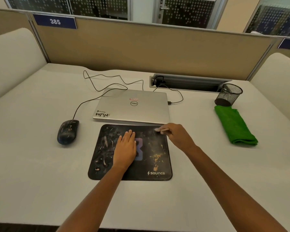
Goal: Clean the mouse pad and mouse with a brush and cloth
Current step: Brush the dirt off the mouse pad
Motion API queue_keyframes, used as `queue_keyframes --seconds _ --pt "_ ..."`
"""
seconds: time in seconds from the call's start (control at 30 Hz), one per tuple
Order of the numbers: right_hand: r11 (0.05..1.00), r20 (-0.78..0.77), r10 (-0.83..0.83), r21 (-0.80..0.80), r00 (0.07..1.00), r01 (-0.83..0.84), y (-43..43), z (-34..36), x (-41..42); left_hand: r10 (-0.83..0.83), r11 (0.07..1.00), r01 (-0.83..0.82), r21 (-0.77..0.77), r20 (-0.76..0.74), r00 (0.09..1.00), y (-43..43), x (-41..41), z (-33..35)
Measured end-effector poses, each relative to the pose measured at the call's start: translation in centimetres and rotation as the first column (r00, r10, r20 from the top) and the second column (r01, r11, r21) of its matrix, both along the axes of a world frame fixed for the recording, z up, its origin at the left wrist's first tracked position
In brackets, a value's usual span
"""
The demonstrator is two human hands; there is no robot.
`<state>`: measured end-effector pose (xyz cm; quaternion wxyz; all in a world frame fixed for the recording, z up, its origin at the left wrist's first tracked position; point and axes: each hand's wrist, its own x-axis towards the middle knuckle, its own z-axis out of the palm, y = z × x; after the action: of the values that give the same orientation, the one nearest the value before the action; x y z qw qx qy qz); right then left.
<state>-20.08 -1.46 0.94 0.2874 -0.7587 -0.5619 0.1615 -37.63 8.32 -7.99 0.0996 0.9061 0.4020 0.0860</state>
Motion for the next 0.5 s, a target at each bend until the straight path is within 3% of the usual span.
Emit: queue_keyframes --seconds 0.13,0.37,0.5 --pt "1.0 -0.04 0.022 0.006 0.999 -0.021 -2.8 0.1 -0.1 -0.004 1.0 0.004 0.027 -0.022 1.0 0.0 0.0 -0.2" --pt "0.976 -0.096 0.144 -0.149 0.985 -0.157 -6.4 2.0 0.1 -0.009 0.999 0.01 0.038 -0.027 1.0 0.1 0.1 -0.5" --pt "0.998 -0.074 0.044 0.047 0.996 -0.041 -3.9 2.4 0.7 -0.026 0.999 0.027 0.047 -0.011 1.0 0.0 0.0 -0.6"
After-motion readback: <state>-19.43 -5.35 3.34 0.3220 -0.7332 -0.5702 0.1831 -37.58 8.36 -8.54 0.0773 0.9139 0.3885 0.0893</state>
